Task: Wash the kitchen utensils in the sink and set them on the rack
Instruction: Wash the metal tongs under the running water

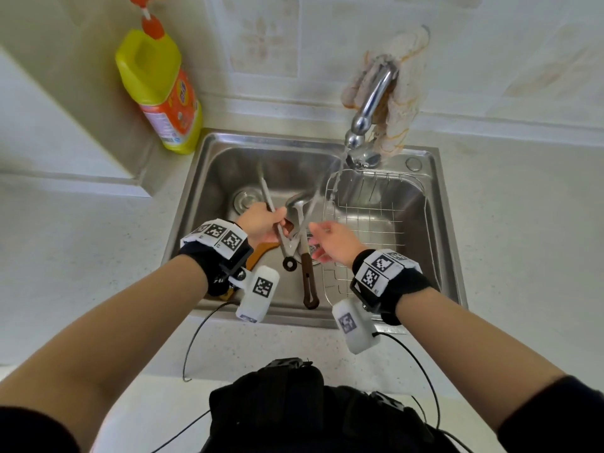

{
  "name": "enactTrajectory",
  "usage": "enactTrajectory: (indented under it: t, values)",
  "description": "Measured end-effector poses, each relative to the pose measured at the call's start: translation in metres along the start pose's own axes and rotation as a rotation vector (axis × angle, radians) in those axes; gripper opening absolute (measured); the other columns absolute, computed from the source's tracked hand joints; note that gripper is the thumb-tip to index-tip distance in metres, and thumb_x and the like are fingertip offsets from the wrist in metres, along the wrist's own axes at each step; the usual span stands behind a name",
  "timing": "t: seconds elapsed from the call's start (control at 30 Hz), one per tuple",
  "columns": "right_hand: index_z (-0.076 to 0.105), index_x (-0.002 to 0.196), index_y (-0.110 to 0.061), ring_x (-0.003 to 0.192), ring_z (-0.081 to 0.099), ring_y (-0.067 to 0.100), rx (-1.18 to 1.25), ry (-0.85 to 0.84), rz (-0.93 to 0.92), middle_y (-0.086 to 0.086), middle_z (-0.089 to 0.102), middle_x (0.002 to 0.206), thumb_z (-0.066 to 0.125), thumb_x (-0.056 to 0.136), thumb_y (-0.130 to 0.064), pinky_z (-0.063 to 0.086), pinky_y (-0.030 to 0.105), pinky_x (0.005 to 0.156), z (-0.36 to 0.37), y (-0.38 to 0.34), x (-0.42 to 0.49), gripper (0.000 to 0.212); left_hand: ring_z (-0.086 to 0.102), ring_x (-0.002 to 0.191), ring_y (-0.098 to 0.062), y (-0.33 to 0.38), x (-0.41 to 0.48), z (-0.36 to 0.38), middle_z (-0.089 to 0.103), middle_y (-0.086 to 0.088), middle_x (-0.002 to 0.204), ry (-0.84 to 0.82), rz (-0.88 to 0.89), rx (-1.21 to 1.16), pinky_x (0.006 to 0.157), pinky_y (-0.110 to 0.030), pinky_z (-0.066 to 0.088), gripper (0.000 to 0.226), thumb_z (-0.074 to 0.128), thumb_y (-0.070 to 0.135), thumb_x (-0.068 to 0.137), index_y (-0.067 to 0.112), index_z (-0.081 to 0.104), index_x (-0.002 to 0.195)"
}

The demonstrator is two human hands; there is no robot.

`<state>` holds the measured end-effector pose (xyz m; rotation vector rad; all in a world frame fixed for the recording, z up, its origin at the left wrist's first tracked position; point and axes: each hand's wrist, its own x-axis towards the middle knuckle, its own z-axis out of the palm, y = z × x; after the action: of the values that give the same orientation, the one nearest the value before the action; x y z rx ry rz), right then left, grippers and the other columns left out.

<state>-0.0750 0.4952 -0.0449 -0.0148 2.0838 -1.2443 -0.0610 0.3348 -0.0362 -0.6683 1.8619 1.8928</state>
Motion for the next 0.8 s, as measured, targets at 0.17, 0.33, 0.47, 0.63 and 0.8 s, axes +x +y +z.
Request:
enactTrajectory:
  t: [0.17,0.33,0.47,0.63,0.8]
  values:
    - [0.054,0.080,0.000,0.043,0.053,0.011,0.275,0.024,0.103,0.015,0.060,0.074,0.042,0.099,-0.012,0.041,0.013,0.037,0.000,-0.004,0.010,0.026,0.049,0.060,-0.014,0.005,-0.016,0.020,0.046,-0.003,0.069,-0.108,0.095,0.073,0.057,-0.020,0.049,0.018,0.042,0.008,0.097,0.014,0.045,0.080]
    - [0.051,0.074,-0.004,0.038,0.053,0.008,0.356,0.176,0.112,0.008,0.056,0.063,0.044,0.098,-0.015,0.046,0.014,0.041,-0.013,-0.001,0.018,0.028,0.058,0.066,-0.012,-0.002,-0.024,0.031,0.059,-0.004,0.082,-0.193,-0.022,0.302,0.066,-0.024,0.051,0.009,0.051,0.018,0.095,0.015,0.053,0.086]
    - [0.055,0.099,0.002,0.050,0.062,0.009,0.608,0.135,0.097,0.011,0.060,0.076,0.047,0.097,-0.019,0.052,0.016,0.046,-0.019,0.003,0.017,0.023,0.045,0.040,-0.006,-0.006,-0.017,0.030,0.049,-0.004,0.069,-0.169,-0.140,0.246,0.042,-0.016,0.040,0.021,0.039,0.020,0.100,0.011,0.045,0.082]
    - [0.054,0.084,-0.003,0.064,0.058,0.013,0.891,0.227,0.097,0.010,0.060,0.079,0.048,0.096,-0.018,0.054,0.018,0.059,-0.041,0.010,0.015,0.020,0.033,0.032,-0.003,-0.009,-0.010,0.012,0.040,-0.002,0.065,-0.198,-0.229,0.242,0.033,-0.014,0.026,0.025,0.029,0.023,0.102,0.012,0.041,0.083]
    - [0.055,0.085,-0.002,0.063,0.062,0.012,0.926,0.238,0.059,0.012,0.062,0.082,0.053,0.094,-0.015,0.056,0.016,0.058,-0.041,0.014,0.015,0.016,0.048,0.053,-0.012,-0.005,-0.004,0.012,0.050,-0.004,0.077,-0.136,-0.198,0.633,0.044,-0.018,0.040,0.030,0.035,0.027,0.100,0.007,0.045,0.120]
